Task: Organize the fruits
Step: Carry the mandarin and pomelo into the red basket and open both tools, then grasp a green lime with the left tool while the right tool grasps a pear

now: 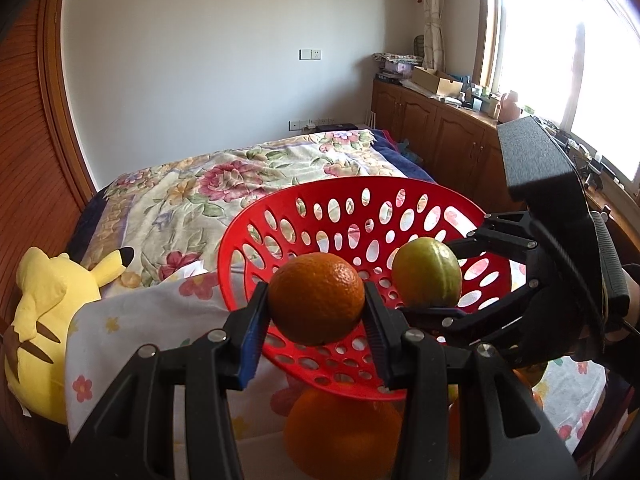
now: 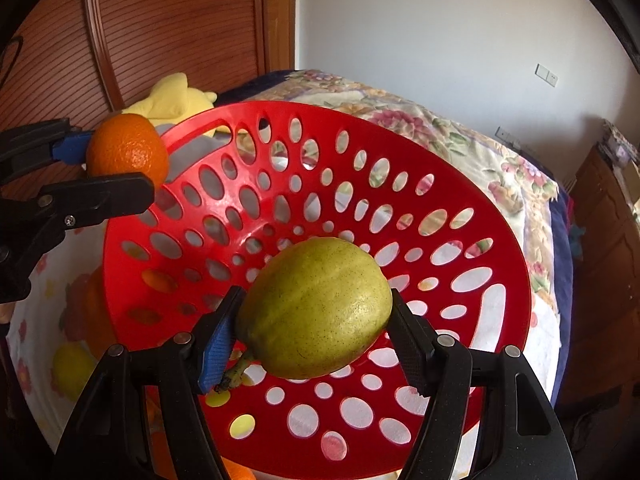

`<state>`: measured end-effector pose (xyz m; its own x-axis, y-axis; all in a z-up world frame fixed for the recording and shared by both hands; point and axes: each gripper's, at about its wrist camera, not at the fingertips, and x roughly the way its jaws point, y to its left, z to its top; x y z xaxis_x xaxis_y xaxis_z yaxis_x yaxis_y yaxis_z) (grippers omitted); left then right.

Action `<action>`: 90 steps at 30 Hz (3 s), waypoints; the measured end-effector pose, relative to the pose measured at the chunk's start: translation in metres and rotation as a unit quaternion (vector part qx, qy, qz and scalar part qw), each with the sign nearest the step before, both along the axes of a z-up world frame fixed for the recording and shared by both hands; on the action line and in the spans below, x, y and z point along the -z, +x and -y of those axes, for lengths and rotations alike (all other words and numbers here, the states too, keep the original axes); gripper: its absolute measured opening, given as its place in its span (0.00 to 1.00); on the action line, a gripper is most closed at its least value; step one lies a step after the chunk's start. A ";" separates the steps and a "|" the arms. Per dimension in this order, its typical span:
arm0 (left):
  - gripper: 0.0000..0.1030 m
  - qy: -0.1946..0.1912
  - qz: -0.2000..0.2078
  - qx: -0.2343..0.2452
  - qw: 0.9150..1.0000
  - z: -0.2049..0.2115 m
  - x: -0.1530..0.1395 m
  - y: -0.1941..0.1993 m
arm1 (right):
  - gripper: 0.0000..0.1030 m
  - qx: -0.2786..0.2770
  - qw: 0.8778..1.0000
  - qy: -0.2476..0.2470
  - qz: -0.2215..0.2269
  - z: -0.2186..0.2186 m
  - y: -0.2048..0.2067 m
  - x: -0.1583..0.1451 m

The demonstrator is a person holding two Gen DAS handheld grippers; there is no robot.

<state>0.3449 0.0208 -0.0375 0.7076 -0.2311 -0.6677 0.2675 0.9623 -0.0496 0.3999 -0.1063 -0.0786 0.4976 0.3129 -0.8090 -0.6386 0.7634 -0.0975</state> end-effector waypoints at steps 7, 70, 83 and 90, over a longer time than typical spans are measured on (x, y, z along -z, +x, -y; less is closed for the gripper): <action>0.42 0.007 -0.013 0.005 1.000 0.003 0.006 0.010 | 0.69 -0.005 1.000 -0.014 -0.014 -0.004 0.006 0.009; 0.57 -0.036 -0.010 -0.032 0.999 -0.016 0.070 -0.154 | 0.72 0.157 0.975 0.143 0.061 0.106 -0.157 0.006; 0.57 -0.034 -0.011 -0.018 0.999 -0.011 0.080 -0.156 | 0.72 0.165 0.976 0.124 0.061 0.104 -0.150 0.019; 0.57 -0.039 -0.023 -0.012 0.999 -0.006 0.084 -0.155 | 0.72 0.161 0.978 0.126 0.039 0.109 -0.142 0.028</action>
<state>0.1904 0.0266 -0.1217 0.6828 -0.2678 -0.6797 0.2410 0.9609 -0.1365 0.2582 -0.2157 -0.1068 0.6607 0.3152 -0.6812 -0.3597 0.9295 0.0812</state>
